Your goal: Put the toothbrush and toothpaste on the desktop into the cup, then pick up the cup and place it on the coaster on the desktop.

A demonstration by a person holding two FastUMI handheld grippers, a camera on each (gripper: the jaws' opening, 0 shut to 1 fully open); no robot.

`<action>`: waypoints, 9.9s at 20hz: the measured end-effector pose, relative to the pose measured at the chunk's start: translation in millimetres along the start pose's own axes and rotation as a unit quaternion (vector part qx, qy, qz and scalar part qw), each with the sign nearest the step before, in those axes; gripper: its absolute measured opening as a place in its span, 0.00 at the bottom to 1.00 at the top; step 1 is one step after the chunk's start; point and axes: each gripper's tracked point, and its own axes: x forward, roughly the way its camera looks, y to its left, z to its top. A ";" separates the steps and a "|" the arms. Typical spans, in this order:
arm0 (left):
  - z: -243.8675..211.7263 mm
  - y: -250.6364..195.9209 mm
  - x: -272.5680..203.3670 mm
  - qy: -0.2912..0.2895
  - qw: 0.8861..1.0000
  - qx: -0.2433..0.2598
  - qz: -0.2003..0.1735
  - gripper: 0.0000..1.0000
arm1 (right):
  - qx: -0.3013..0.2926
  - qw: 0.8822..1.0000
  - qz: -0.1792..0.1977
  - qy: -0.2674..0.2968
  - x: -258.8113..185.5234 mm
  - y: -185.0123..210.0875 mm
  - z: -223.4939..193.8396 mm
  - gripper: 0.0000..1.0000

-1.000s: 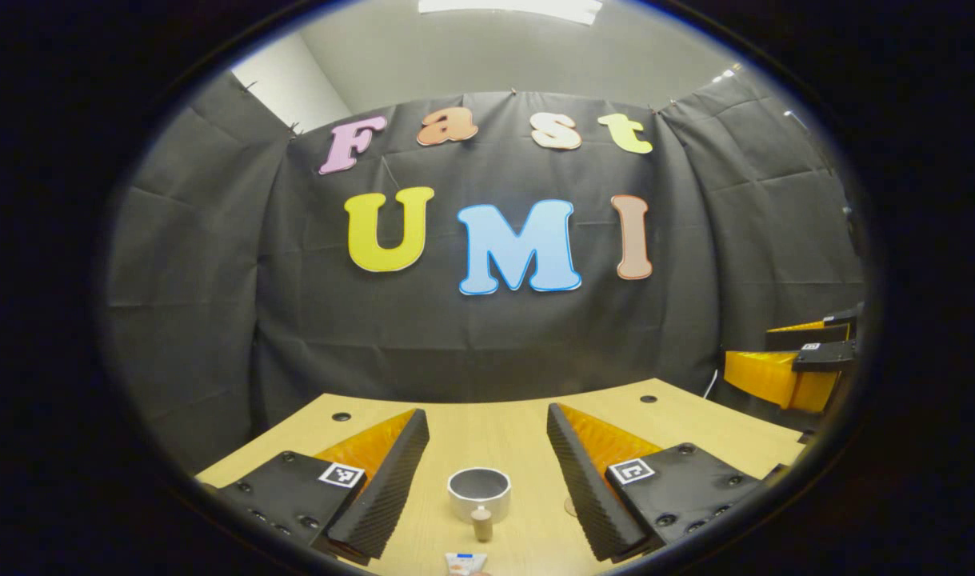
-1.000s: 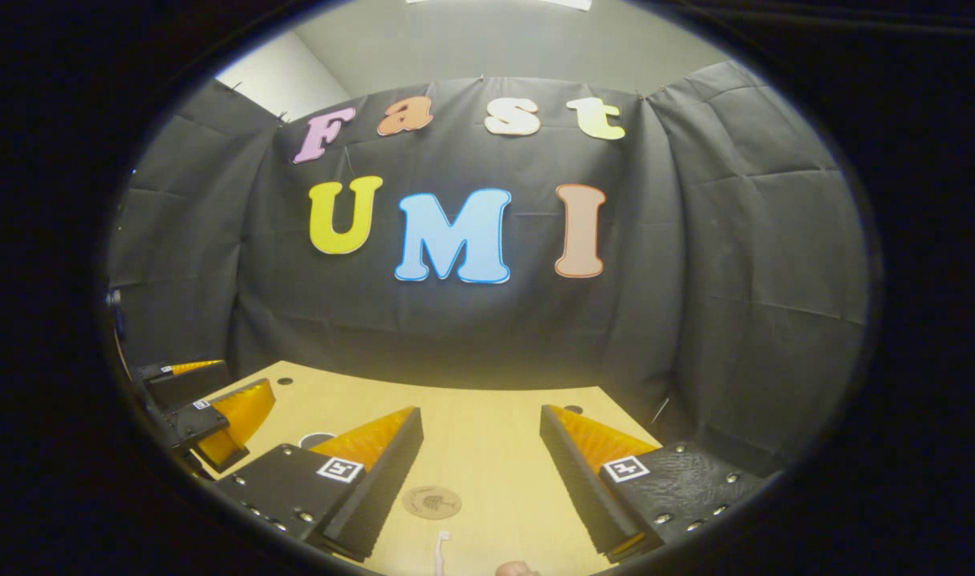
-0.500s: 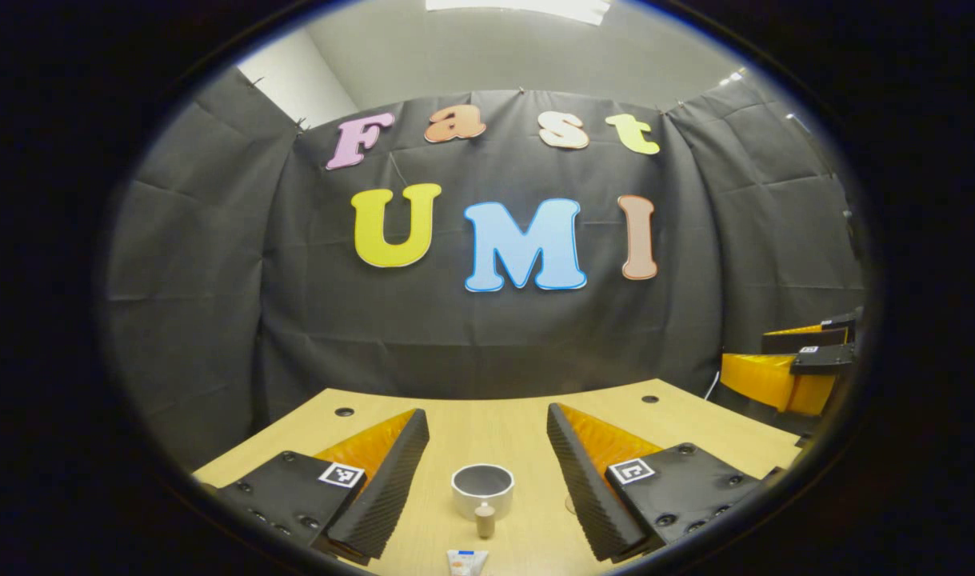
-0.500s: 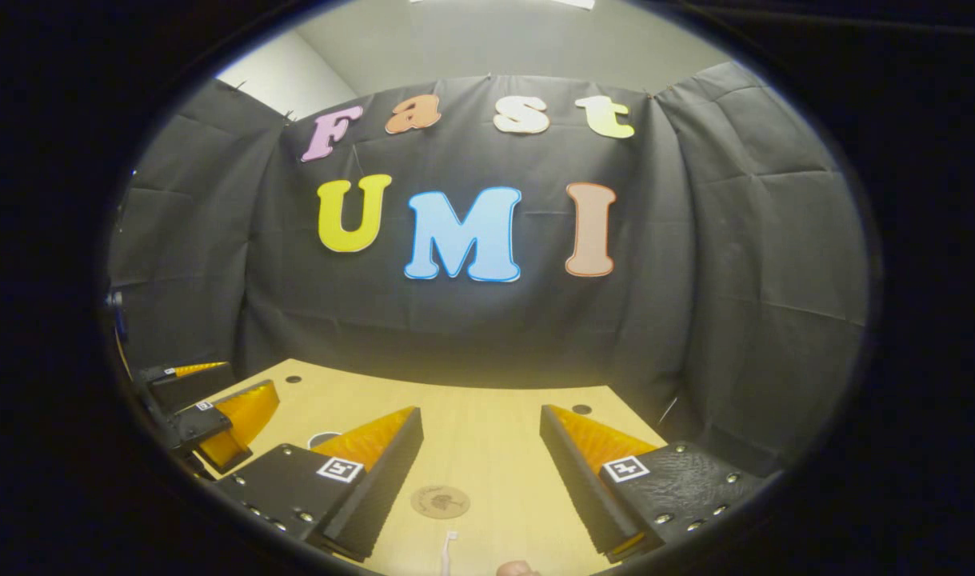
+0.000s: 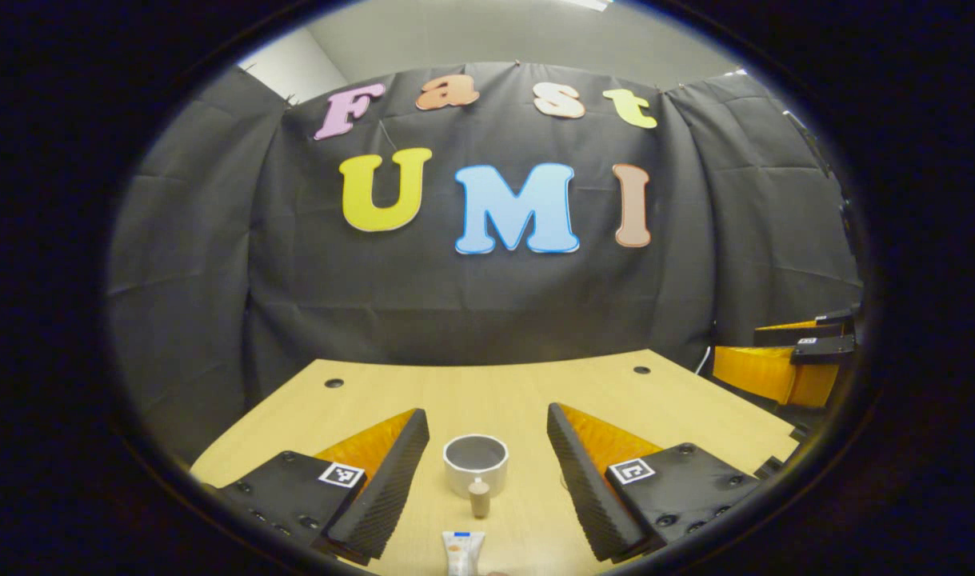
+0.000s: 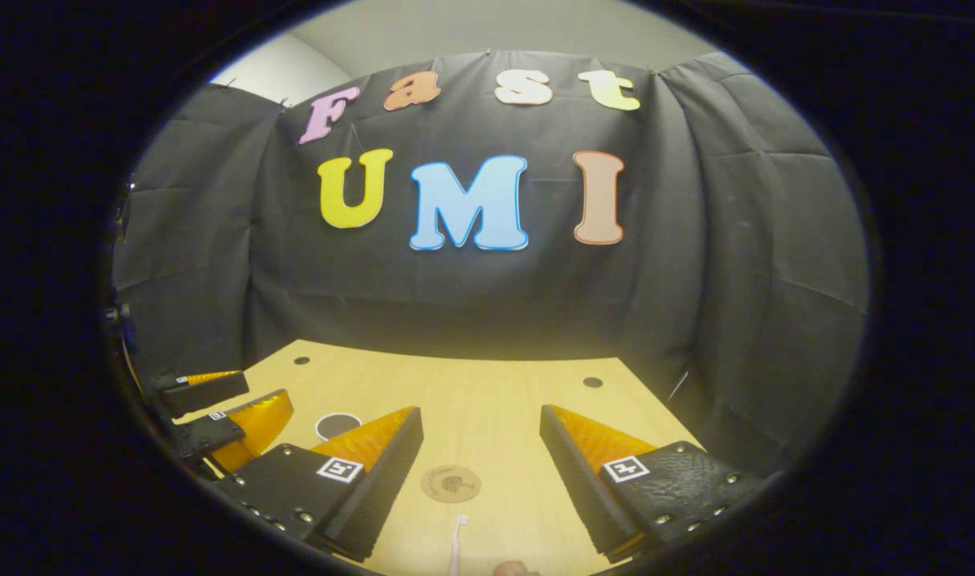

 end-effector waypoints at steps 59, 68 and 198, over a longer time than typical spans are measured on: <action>-254.7 33.7 -29.5 0.505 0.863 -0.005 0.012 0.28 | 0.024 0.847 0.037 0.529 -8.9 35.0 -274.8 0.06; -236.7 45.6 -26.8 0.442 0.894 -0.062 0.028 0.22 | 0.040 0.879 0.058 0.472 -6.6 40.3 -248.9 0.05; -165.5 17.5 101.2 0.375 0.923 -0.082 -0.044 0.92 | -0.010 0.998 0.065 -0.020 77.7 39.8 22.8 0.83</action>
